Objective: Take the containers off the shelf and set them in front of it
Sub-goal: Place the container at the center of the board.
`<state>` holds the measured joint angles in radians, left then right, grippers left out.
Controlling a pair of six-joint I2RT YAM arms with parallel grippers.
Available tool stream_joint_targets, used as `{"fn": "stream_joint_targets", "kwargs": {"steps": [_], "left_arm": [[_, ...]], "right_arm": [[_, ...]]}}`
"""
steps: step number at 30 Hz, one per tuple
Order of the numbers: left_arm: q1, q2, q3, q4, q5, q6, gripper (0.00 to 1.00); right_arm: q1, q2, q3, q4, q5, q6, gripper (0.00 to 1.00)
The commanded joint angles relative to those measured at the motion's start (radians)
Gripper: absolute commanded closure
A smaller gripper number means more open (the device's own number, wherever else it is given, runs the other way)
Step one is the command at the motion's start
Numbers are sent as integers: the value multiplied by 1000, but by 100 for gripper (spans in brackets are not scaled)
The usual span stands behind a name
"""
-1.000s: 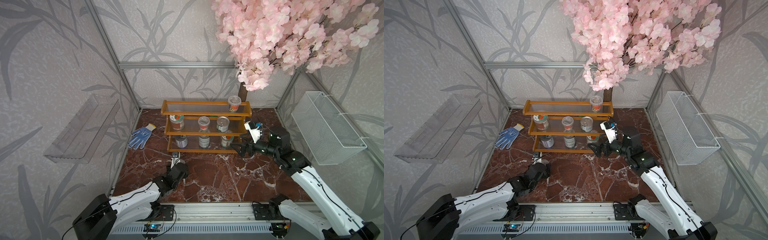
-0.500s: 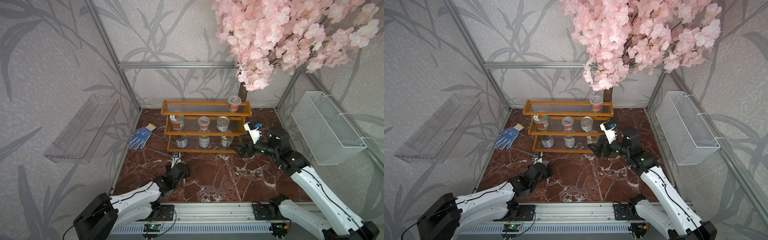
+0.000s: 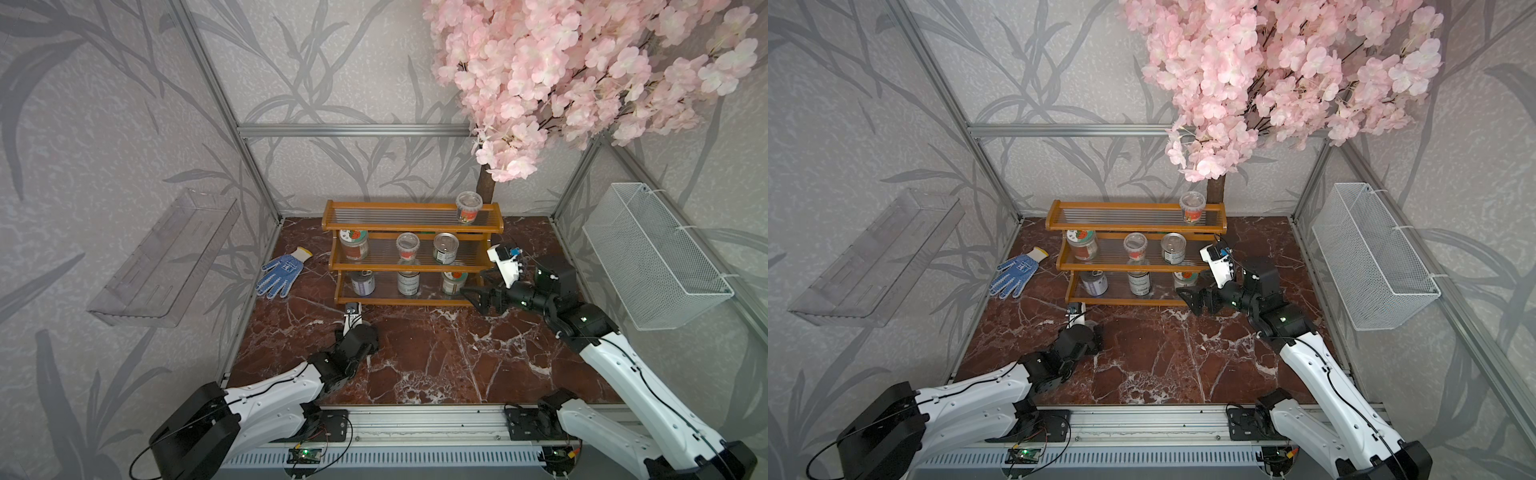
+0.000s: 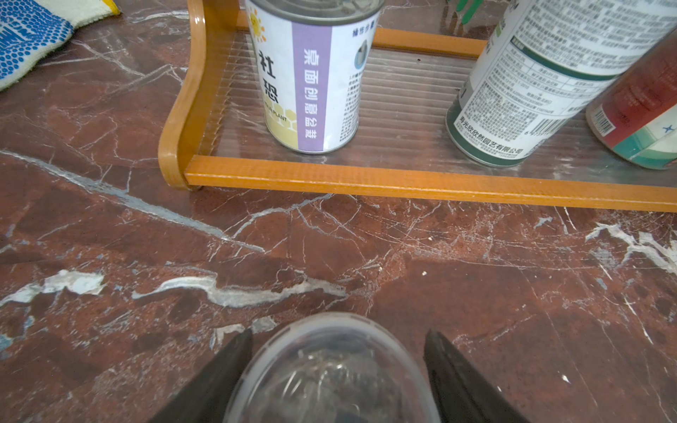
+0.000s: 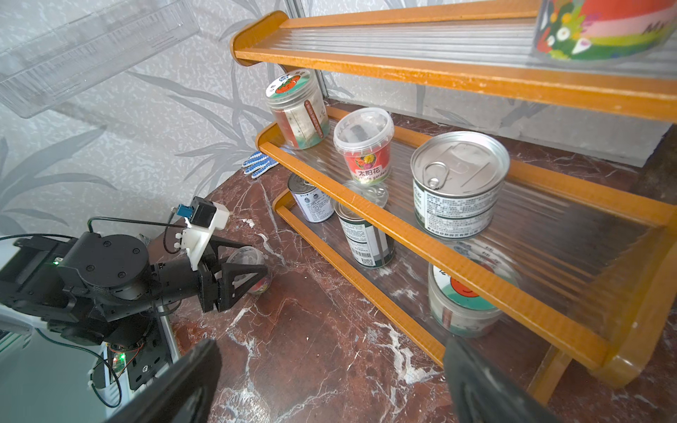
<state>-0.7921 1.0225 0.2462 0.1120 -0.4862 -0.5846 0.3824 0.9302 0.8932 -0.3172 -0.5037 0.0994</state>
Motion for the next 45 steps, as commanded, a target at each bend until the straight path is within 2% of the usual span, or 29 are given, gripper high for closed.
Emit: {"fn": "stream_joint_targets", "kwargs": {"steps": [1,18,27,32,40,45], "left_arm": [[1,20,17,14,-38,15,25],[48,128,80,74,-22,56,25],[60,117,82,42,-4,55,11],[61,59,123,-55,-14,69,4],[64,-88,199,-255,-13,74,1],[67,-130,331,-377,33,130,0]], "right_arm": [[-2,-2,-7,26,14,-15,1],[-12,12,-11,43,20,-17,1],[-18,2,-19,37,19,-17,1],[-24,2,-13,37,9,-13,1],[-24,4,9,28,-36,-7,1],[-25,7,78,-26,-37,-16,1]]}}
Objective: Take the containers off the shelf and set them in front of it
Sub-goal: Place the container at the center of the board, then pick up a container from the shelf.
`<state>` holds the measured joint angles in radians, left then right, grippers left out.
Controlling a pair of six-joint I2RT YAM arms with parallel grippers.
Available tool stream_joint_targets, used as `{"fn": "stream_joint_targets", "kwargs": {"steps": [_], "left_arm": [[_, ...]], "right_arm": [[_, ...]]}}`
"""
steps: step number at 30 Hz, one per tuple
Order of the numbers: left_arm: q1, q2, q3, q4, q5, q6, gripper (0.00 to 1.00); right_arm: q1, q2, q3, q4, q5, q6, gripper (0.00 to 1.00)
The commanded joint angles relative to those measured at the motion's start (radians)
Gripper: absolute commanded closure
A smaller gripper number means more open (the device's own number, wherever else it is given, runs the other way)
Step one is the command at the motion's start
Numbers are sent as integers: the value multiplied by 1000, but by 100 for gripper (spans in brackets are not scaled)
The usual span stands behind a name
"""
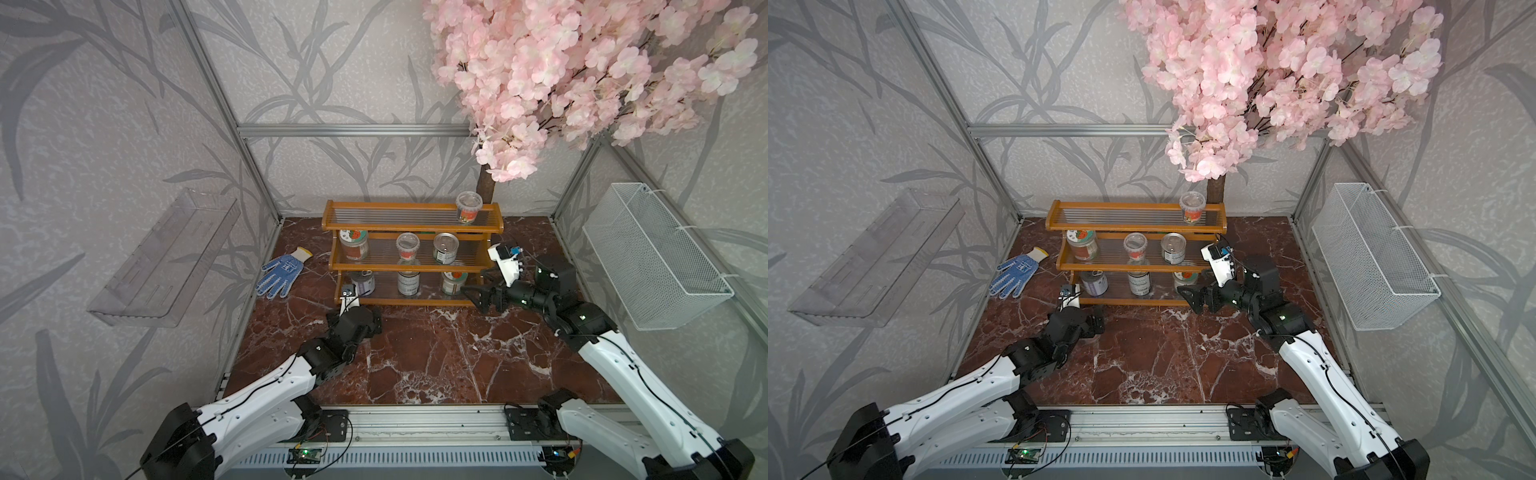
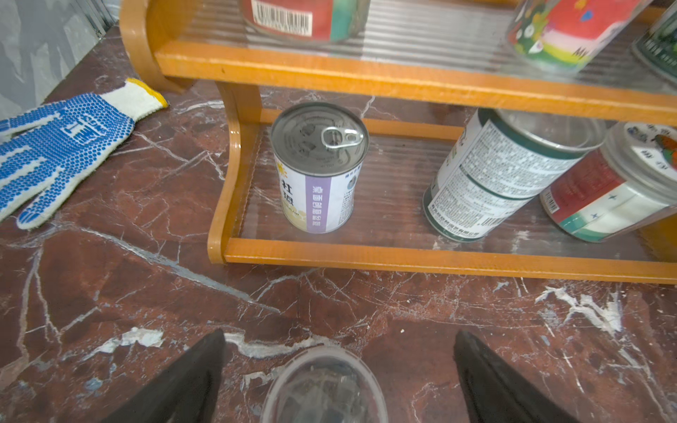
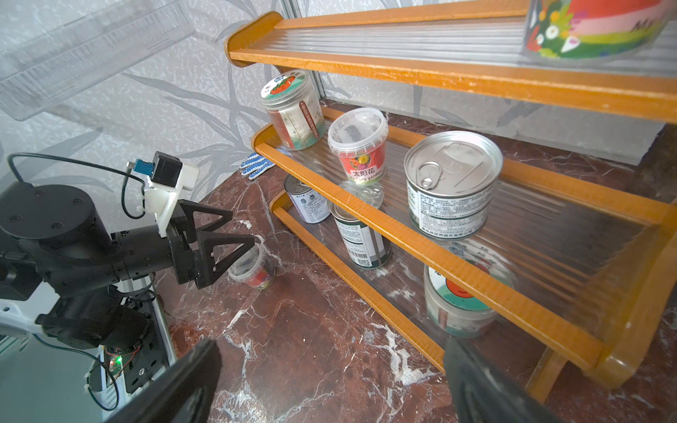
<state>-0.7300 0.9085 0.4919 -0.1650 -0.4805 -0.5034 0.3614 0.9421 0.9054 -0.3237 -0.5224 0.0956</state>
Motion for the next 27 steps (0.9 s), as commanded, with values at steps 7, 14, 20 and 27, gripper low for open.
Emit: {"fn": "stream_joint_targets", "kwargs": {"steps": [7,14,20,27], "left_arm": [[34,-8,266,-56,234,220,0],[206,-36,296,14,577,330,0],[310,-39,318,42,737,368,0],[348,-54,299,110,834,334,0]], "right_arm": [[-18,55,219,-122,42,-46,1],[-83,184,382,-154,93,-104,1],[-102,338,495,-99,144,-152,1],[-102,478,584,-4,178,-173,1]]}}
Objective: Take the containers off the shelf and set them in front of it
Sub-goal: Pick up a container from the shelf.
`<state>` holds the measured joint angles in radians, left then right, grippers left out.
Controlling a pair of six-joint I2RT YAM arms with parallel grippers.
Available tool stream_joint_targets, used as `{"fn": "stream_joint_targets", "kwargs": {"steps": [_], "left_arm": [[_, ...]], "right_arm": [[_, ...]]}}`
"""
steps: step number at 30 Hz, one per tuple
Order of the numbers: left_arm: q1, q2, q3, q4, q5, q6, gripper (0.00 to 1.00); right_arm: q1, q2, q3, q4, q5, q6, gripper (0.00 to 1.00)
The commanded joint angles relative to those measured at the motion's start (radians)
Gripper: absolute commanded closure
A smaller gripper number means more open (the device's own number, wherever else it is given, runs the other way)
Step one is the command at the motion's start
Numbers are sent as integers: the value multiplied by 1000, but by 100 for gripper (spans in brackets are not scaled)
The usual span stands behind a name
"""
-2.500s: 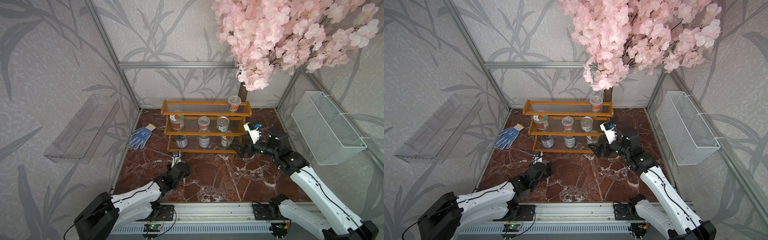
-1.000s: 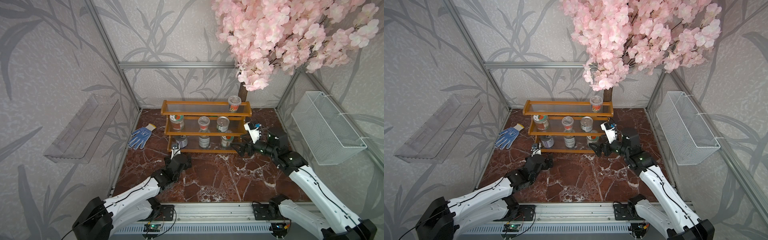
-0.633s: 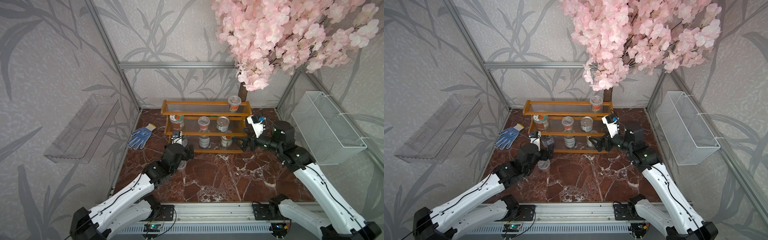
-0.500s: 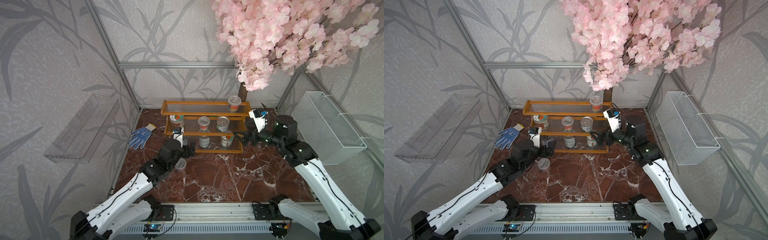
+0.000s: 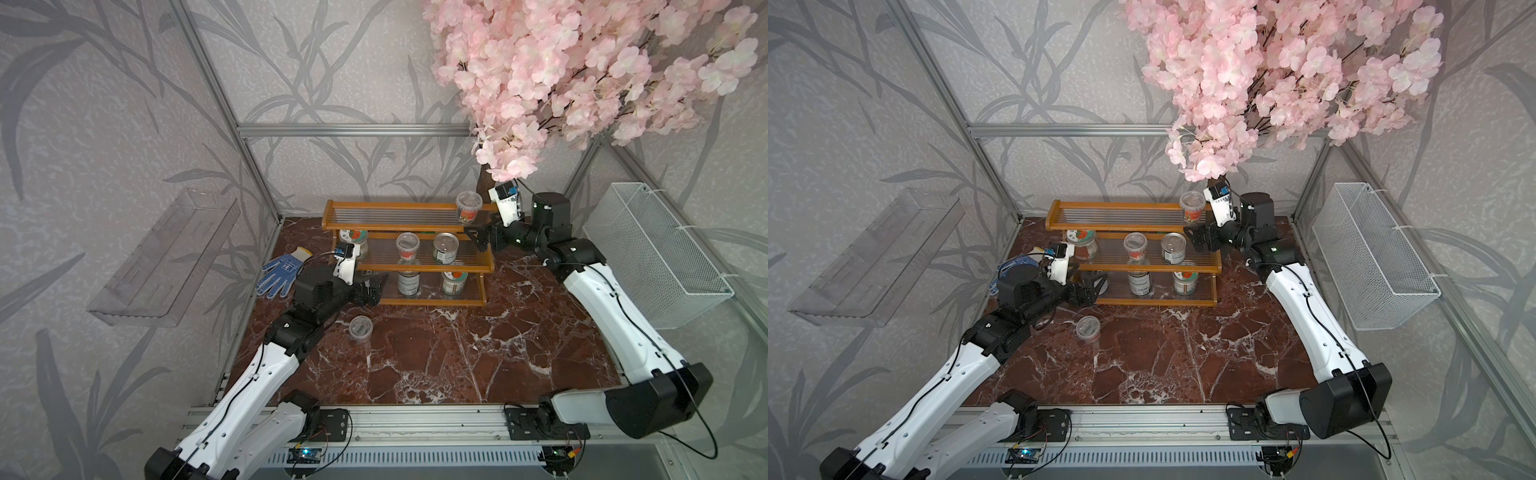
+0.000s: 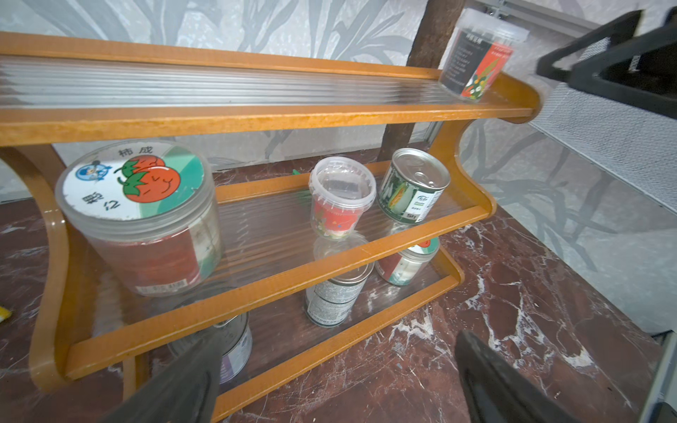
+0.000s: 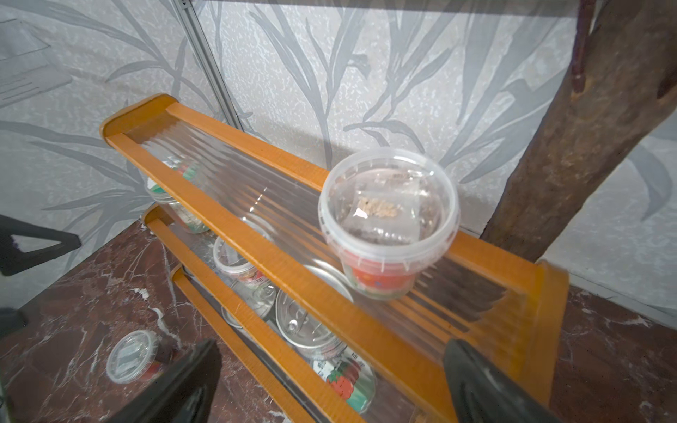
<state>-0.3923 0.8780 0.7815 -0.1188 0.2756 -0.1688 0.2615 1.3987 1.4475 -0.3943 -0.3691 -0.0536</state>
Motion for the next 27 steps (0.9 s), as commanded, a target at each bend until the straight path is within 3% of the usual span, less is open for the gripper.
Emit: {"fn": "stream_joint_targets", "kwargs": {"steps": [1,10,18,27], "left_arm": [[14,-28,2,76,86,-8,0],[21,-52,-51,137,104,-59,0],[23,-63,-76,161,120,-84,0],[23,-71,-96,163,109,-89,0]], "right_arm": [[-2,32,47,85,31,-19,1],[-2,119,99,189,49,-4,0],[-1,177,141,202,47,-12,11],[1,193,157,178,13,-17,30]]}}
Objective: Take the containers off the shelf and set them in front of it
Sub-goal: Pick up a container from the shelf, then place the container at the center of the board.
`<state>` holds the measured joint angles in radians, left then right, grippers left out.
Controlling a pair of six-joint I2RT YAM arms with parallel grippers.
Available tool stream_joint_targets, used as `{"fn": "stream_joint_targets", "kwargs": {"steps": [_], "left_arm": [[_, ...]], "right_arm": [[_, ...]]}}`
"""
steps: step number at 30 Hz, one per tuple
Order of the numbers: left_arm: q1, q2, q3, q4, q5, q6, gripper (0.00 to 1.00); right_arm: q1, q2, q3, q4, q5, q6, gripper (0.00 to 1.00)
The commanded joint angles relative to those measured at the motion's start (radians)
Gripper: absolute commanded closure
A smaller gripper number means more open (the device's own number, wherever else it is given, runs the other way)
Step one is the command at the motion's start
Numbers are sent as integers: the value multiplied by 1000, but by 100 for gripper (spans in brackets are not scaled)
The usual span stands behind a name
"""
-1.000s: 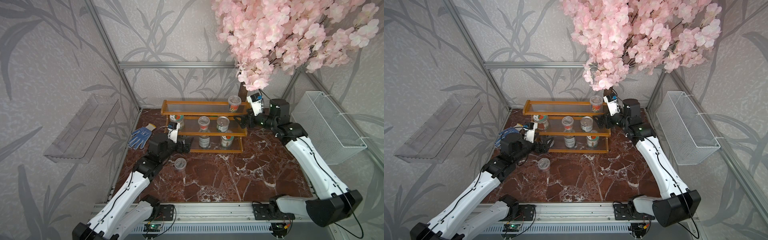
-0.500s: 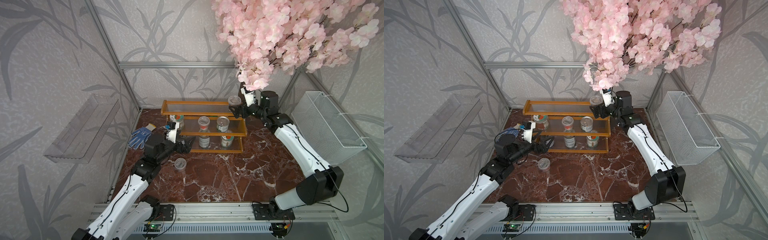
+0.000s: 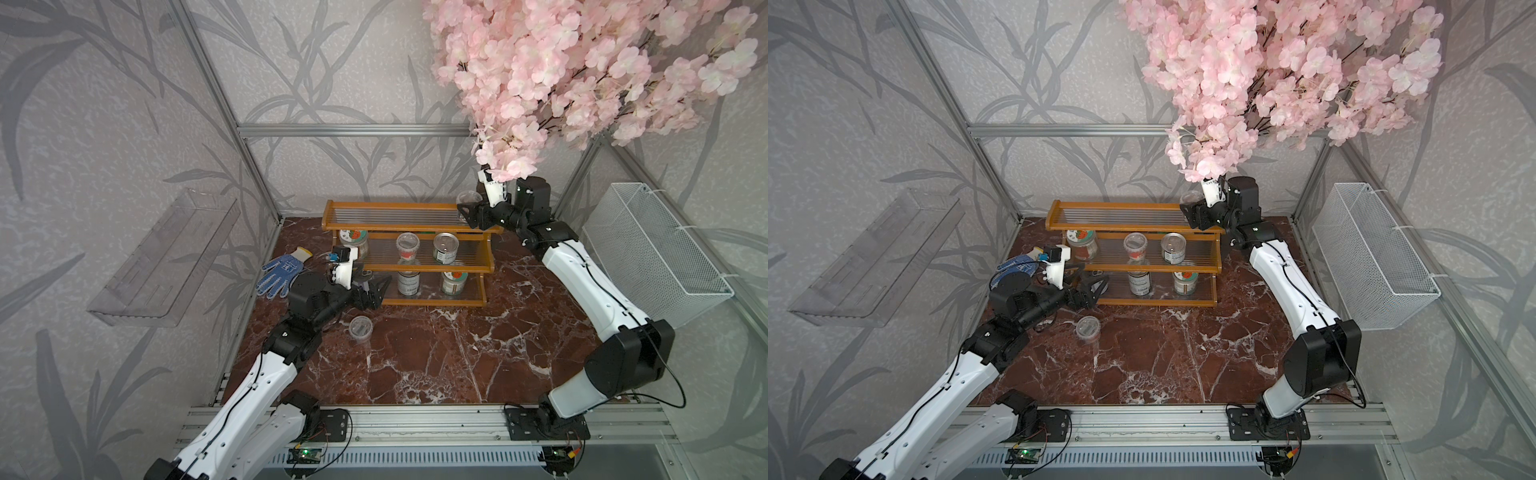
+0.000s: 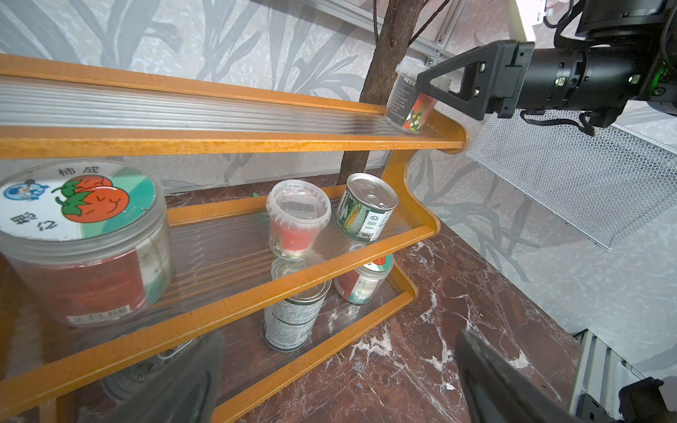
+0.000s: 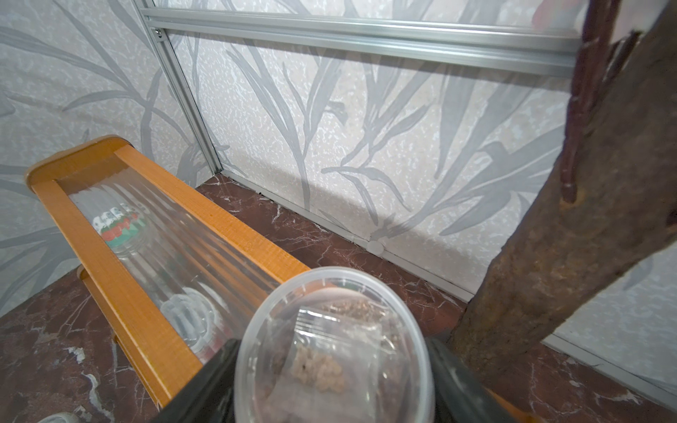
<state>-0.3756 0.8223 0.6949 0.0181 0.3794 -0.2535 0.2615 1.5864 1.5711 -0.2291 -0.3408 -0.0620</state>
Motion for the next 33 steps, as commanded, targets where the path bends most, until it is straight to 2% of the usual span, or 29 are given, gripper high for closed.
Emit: {"fn": "stream_joint_targets", "kwargs": {"steps": [1,6,14,18,21,25,33], "left_arm": [[6,-17,-9,24,6,-2,0],[6,-18,-5,25,16,-4,0],[7,-20,21,-11,30,8,0],[9,-22,13,-16,44,4,0],[10,-39,3,-33,53,4,0],[12,-68,-9,-122,75,26,0],[10,-123,-59,-227,95,52,0]], "right_arm": [[-1,2,33,14,-20,-10,33],[2,-24,22,23,-62,-20,39],[29,-144,-51,10,-141,-55,41],[66,-229,-101,-49,-222,-76,41],[120,-314,-209,-51,-264,-88,41],[195,-406,-399,44,-276,-62,41],[356,-446,-668,217,-210,-34,40]]}}
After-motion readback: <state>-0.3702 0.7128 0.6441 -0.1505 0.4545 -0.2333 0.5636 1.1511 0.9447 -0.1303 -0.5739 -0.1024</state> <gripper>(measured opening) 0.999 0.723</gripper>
